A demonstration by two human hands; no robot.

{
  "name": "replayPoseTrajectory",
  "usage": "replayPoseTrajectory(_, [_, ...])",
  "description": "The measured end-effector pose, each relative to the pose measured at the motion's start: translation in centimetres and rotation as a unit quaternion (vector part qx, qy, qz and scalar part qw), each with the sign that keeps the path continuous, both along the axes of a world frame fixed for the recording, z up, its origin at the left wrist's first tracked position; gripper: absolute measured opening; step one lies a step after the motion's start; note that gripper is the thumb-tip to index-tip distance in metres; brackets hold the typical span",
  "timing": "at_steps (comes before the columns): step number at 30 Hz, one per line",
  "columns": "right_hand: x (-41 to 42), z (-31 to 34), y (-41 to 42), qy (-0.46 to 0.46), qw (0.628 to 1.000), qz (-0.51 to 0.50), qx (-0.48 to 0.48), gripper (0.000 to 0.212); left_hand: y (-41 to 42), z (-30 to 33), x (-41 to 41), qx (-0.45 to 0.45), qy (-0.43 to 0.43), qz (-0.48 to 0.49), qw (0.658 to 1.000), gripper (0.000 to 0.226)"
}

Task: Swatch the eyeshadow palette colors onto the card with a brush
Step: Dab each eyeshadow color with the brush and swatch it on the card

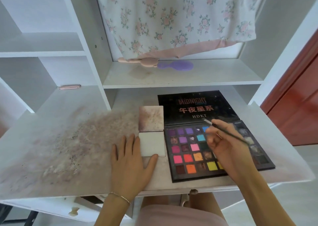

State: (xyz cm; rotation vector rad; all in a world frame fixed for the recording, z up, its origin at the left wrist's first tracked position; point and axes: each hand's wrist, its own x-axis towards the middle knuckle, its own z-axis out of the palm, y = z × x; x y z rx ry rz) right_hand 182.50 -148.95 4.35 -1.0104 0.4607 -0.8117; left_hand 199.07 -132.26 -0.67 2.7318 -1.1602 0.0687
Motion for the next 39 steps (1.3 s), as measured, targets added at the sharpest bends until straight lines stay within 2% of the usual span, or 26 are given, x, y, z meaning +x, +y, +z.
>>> replayPoseTrajectory(4, [0.1, -0.6, 0.2, 0.031, 0.997, -0.019, -0.067, 0.019, 0.3, 0.4, -0.9, -0.062, 0.032, -0.011, 0.998, 0.096])
replayPoseTrajectory(7, [1.1, -1.0, 0.5, 0.126, 0.974, -0.061, -0.179, 0.017, 0.6, 0.5, -0.8, -0.084, 0.033, -0.025, 0.996, 0.091])
replayPoseTrajectory(9, [2.3, -1.1, 0.5, 0.154, 0.964, -0.062, -0.208, 0.020, 0.8, 0.4, -0.7, -0.076, 0.033, -0.030, 0.996, 0.091])
replayPoseTrajectory(18, [6.8, -1.5, -0.1, 0.215, 0.942, -0.033, -0.255, 0.022, 0.8, 0.4, -0.8, -0.075, 0.034, -0.025, 0.996, 0.084])
replayPoseTrajectory(39, [7.0, -2.7, -0.4, 0.256, 0.906, -0.043, -0.335, 0.023, 0.8, 0.2, -0.8, -0.081, 0.035, -0.019, 0.996, 0.079])
